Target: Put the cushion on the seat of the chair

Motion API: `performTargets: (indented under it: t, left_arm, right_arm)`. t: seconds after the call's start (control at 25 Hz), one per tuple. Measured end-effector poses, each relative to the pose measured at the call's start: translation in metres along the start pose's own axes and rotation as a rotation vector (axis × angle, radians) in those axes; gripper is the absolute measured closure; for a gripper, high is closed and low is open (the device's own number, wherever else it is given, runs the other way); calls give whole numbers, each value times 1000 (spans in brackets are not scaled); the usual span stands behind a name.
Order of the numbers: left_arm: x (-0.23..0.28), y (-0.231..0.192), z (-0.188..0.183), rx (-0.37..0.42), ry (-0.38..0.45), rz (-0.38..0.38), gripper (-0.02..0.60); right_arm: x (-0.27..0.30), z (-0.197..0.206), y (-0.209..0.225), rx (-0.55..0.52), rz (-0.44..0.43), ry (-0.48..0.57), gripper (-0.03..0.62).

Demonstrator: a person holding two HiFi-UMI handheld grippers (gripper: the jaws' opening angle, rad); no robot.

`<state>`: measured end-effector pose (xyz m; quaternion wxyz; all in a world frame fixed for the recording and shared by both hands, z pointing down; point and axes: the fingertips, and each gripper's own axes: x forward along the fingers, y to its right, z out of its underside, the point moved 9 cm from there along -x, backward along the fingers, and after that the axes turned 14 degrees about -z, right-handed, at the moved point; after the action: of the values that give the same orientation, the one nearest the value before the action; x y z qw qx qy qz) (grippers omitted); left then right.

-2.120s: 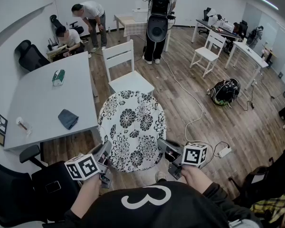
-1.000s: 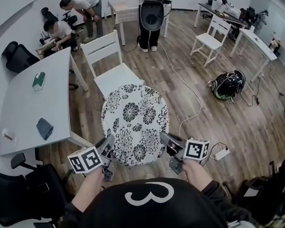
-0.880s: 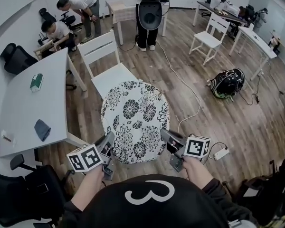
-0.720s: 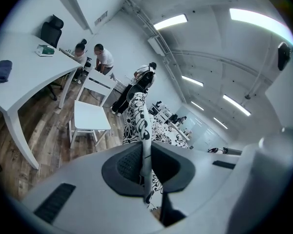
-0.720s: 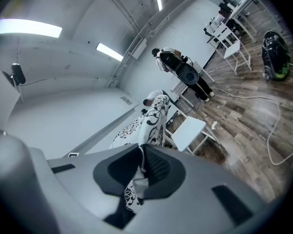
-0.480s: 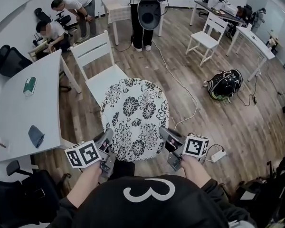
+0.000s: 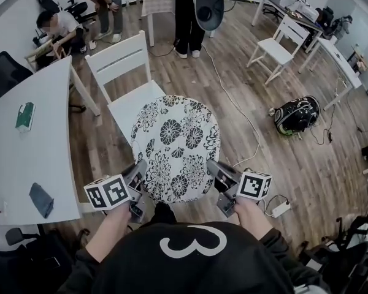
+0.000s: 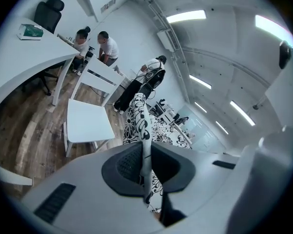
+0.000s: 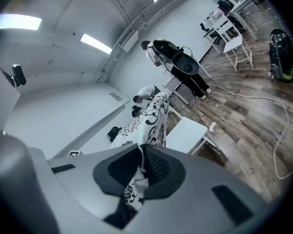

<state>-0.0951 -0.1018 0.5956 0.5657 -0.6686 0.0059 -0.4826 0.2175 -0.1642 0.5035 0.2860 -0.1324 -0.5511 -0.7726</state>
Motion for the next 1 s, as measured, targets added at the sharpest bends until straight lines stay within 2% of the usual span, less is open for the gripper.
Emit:
performTargets:
  t: [0.32, 0.52, 0.64, 0.72, 0.8, 0.92, 1.0]
  left_arm:
    - [45, -82, -97, -64, 2, -84, 545]
    - [73, -118, -137, -115, 14, -111, 545]
    - [86, -137, -146, -153, 8, -131, 545]
    - [81, -133, -125, -171, 3, -141, 545]
    - [60, -108, -80, -148, 3, -132, 545]
    - [13, -33, 1, 8, -2, -60, 545]
    - [-46, 27, 52, 127, -1, -70, 545]
  right_arm:
    - [136, -53, 38, 7, 15, -94, 569]
    - [194, -80, 59, -9, 7, -129, 569]
    - [217, -87, 72, -5, 21, -161, 569]
    - [201, -79, 75, -3, 26, -172, 569]
    - [145, -54, 65, -17, 44, -148, 569]
    - [8, 9, 23, -56, 71, 11, 569]
    - [-78, 58, -19, -48, 37, 110, 569]
